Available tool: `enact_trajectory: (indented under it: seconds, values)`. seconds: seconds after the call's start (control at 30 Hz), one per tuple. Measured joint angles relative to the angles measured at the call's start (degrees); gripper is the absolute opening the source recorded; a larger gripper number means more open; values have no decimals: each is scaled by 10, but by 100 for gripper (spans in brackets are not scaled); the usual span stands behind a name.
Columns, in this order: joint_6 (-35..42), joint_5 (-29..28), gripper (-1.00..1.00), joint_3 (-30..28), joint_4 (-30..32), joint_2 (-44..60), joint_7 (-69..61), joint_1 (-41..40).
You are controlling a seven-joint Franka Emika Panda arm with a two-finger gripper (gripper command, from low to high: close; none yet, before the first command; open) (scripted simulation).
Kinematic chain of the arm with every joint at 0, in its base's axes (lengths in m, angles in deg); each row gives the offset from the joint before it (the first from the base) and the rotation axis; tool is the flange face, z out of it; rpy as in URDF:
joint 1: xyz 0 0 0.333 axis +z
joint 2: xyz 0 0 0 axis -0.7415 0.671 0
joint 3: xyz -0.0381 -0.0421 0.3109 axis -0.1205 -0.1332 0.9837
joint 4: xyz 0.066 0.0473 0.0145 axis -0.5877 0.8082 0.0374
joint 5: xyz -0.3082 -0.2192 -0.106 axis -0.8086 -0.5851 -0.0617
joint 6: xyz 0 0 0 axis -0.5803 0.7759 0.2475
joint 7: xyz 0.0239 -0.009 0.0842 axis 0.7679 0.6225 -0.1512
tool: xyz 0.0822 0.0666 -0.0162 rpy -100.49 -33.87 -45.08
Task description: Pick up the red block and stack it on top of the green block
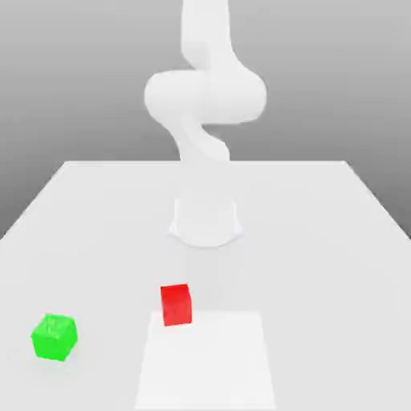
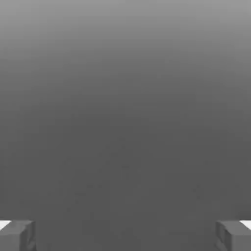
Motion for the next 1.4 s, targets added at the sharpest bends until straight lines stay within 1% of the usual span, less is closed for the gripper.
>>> enact_trajectory:
  seconds: [0.17, 0.43, 0.5, 0.57, 0.63, 0.7, 0.8, 0.83, 1.07, 1.17, 1.27, 1.33, 1.4]
  values:
    - [-68, -20, 0, -13, 94, 79, -34, -4]
    - [-180, -41, 0, -54, 252, 210, -102, -13]
    - [-213, -42, 0, -69, 297, 250, -126, -15]
    - [-264, -38, 0, -83, 332, 314, -152, -14]
    - [-317, -20, 0, -87, 343, 381, -175, -12]
    - [-357, 7, 0, -79, 341, 429, -196, -14]
    - [-412, 47, 0, -32, 334, 493, -227, -49]
    - [-428, 51, -100, -17, 332, 510, -230, -63]
    - [-430, 49, -100, -13, 331, 514, -229, -69]
    - [-387, 20, -100, -32, 338, 465, -206, -57]
    - [-336, -2, -100, -35, 346, 404, -191, -61]
    - [-301, -7, -100, -34, 352, 364, -189, -64]
    - [-276, 2, -100, -43, 342, 349, -201, -65]
